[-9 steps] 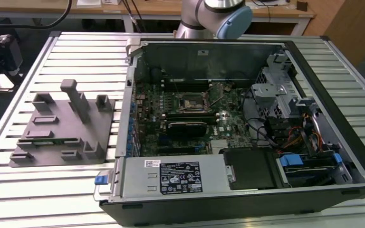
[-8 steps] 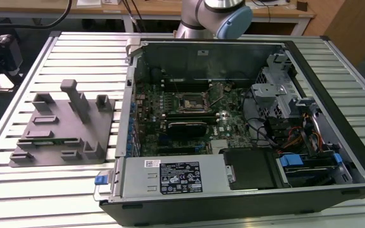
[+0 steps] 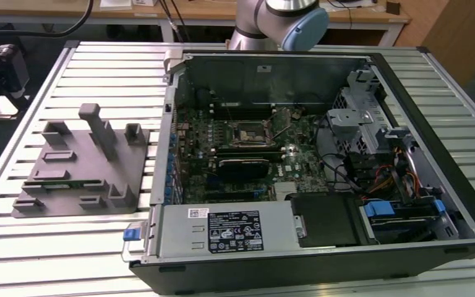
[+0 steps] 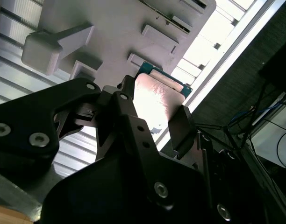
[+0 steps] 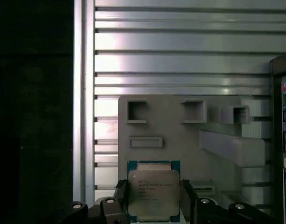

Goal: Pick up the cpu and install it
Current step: 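Pick up the cpu and move it towards the insertion slot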

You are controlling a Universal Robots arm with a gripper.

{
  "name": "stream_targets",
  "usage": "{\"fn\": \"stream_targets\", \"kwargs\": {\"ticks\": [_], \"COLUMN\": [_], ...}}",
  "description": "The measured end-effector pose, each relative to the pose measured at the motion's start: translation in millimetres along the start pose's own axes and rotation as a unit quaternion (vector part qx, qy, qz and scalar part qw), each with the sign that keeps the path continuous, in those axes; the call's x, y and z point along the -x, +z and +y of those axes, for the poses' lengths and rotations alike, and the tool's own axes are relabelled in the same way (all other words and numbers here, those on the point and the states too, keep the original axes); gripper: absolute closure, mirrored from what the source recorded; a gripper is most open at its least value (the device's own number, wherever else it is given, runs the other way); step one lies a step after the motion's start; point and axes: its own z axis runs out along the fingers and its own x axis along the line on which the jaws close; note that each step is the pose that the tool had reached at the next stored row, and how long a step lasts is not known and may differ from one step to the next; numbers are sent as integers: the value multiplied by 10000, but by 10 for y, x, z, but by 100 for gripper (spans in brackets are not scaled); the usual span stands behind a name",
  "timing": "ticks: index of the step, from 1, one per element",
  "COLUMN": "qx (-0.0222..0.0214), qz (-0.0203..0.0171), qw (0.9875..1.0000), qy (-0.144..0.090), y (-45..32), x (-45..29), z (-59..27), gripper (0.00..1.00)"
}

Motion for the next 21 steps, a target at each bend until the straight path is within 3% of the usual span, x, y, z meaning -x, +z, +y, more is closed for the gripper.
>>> {"fn": "stream_targets", "kwargs": {"ticks": [21], "qx": [0], "qz": [0], "qw": [10000], "qy": [0], "y": [-44], "x": [1], "z": [2], "gripper": [47]}}
